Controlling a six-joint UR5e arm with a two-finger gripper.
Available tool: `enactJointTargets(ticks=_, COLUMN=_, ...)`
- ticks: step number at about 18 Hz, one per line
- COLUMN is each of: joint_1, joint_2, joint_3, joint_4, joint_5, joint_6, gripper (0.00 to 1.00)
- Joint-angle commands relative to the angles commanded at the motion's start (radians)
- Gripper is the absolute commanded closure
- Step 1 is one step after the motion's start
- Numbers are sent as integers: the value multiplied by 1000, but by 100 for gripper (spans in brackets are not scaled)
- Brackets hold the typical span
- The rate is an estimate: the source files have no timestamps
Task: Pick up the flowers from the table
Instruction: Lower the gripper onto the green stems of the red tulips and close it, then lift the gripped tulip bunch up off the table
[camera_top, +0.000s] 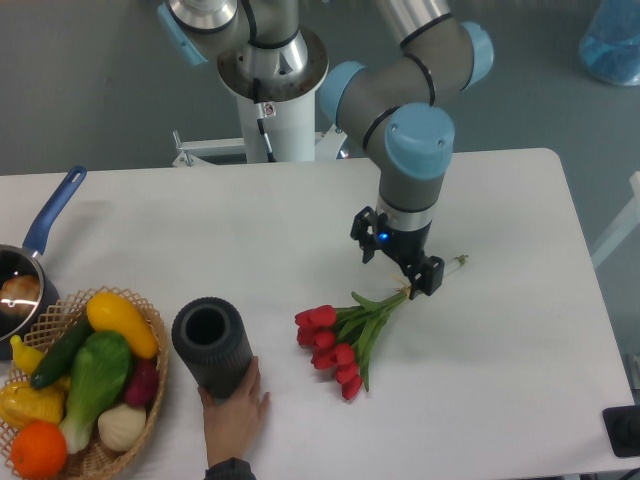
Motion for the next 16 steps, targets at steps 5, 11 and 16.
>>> enactJointTargets(ticks=5, joint_1=-26, joint_2=-51, joint_3=0, joint_4=84, joint_5=0, joint_6=-38, gripper=0)
enactJointTargets(ticks=11, joint_1=-40, joint_2=-107, joint_3=21, joint_4=126, joint_5=0, joint_6=-78, gripper=0)
enactJointTargets(ticks=16, joint_1=-58, joint_2=-123, joint_3=28, joint_4=126, joint_5=2, joint_6=-86, gripper=10)
